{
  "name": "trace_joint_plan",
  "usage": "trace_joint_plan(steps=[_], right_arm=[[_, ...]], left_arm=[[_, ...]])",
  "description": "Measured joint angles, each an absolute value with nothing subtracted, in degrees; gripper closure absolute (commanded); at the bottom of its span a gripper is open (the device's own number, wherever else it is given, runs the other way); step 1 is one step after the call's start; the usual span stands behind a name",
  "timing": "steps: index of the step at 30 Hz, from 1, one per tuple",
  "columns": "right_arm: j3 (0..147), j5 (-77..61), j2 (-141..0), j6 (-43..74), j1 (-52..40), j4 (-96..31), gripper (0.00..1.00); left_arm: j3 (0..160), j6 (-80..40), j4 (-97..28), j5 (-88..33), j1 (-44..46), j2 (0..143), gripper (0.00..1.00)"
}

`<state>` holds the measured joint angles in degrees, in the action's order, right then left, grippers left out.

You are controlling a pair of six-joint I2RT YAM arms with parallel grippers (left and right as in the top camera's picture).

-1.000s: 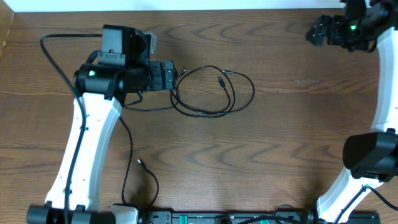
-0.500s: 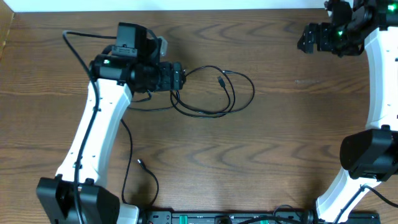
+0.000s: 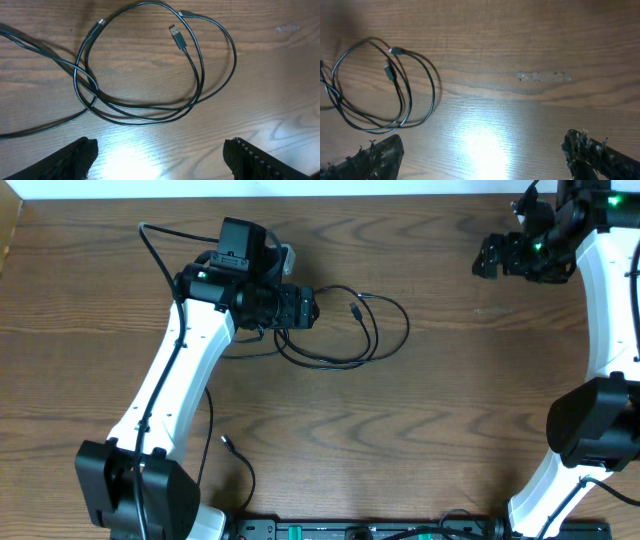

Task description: Untangle cables

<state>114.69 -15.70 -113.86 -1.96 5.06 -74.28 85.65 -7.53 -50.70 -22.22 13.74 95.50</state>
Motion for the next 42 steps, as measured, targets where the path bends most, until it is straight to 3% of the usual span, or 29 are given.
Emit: trace_joint_plan(steps=[8,25,42], right_arm=[[110.8,-16.27,-113.86,-1.93,5.06,-72.69,0.02],[110.45,-16.34,-113.86,-1.93,4.78,-72.6,0.01],[110.43,-16.53,-113.86,-1.93,4.51,-72.58,0.01]], left_arm=[[85.65,-7.81,-49.6,-22.22,14.39,99.07,0.25],[85.3,-14.96,-52.51,-20.23,15.11,102.54,0.27],[74.32,-28.49,-42.02,-20.21,18.13,102.54,0.34]])
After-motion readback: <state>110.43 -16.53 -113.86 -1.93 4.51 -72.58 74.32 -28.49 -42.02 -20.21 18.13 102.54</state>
